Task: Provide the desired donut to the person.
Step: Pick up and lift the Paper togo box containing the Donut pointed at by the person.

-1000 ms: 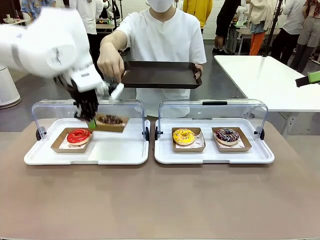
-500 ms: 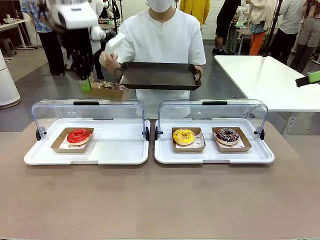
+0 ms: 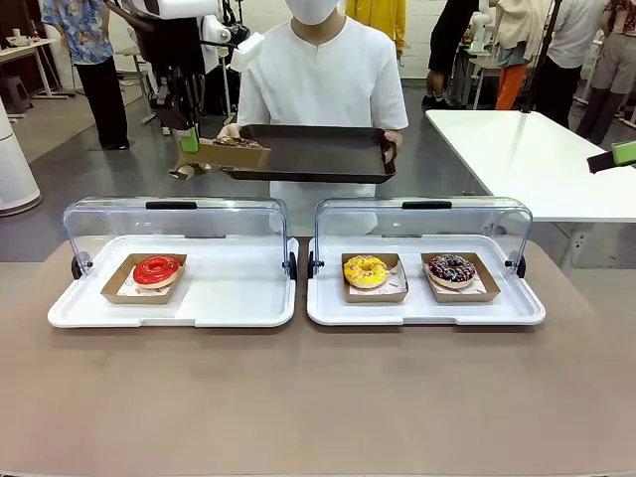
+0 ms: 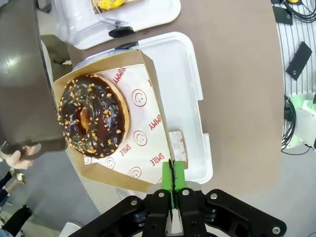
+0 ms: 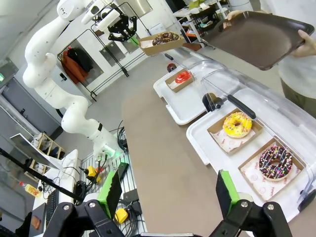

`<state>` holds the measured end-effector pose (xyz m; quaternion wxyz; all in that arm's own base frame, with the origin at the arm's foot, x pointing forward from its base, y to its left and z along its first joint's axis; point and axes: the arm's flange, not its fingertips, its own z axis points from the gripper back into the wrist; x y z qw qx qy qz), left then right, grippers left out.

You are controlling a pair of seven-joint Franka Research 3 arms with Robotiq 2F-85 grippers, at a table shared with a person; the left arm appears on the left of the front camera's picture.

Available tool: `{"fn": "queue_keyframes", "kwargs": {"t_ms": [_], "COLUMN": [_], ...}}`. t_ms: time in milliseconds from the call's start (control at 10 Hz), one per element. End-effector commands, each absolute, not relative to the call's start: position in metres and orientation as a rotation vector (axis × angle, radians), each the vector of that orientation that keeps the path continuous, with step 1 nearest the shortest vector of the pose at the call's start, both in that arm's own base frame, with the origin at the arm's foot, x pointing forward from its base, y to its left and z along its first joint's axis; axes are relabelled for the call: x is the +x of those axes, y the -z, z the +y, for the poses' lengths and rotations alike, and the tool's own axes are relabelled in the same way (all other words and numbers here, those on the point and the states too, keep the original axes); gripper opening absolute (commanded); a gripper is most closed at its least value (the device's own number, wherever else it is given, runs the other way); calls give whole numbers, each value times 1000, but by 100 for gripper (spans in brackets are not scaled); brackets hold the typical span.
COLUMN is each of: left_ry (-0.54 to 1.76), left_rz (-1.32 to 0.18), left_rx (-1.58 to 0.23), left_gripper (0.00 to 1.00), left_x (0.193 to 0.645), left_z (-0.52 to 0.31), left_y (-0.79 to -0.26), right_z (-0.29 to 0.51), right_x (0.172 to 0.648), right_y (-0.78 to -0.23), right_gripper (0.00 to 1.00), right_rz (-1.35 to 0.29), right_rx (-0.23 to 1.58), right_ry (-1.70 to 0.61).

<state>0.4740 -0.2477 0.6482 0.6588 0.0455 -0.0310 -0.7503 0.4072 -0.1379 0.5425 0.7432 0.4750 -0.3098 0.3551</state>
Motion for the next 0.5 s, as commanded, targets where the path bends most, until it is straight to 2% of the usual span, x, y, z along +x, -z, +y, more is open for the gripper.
{"fn": "queue_keyframes", "kwargs": {"t_ms": [0, 400], "left_ry": [1702, 1702], "left_rz": [-80, -80], "left_rx": [109, 109], "left_gripper": [0, 0], "left_x": [471, 471], "left_z": [-249, -249], "left_y": [-652, -652], "right_z": [-138, -138], "right_x": [407, 407], "right_y": [-543, -543], "right_gripper": [100, 100], "right_rz": [-681, -681], "right_rx": [1043, 1043], "right_ry": [-780, -780]}}
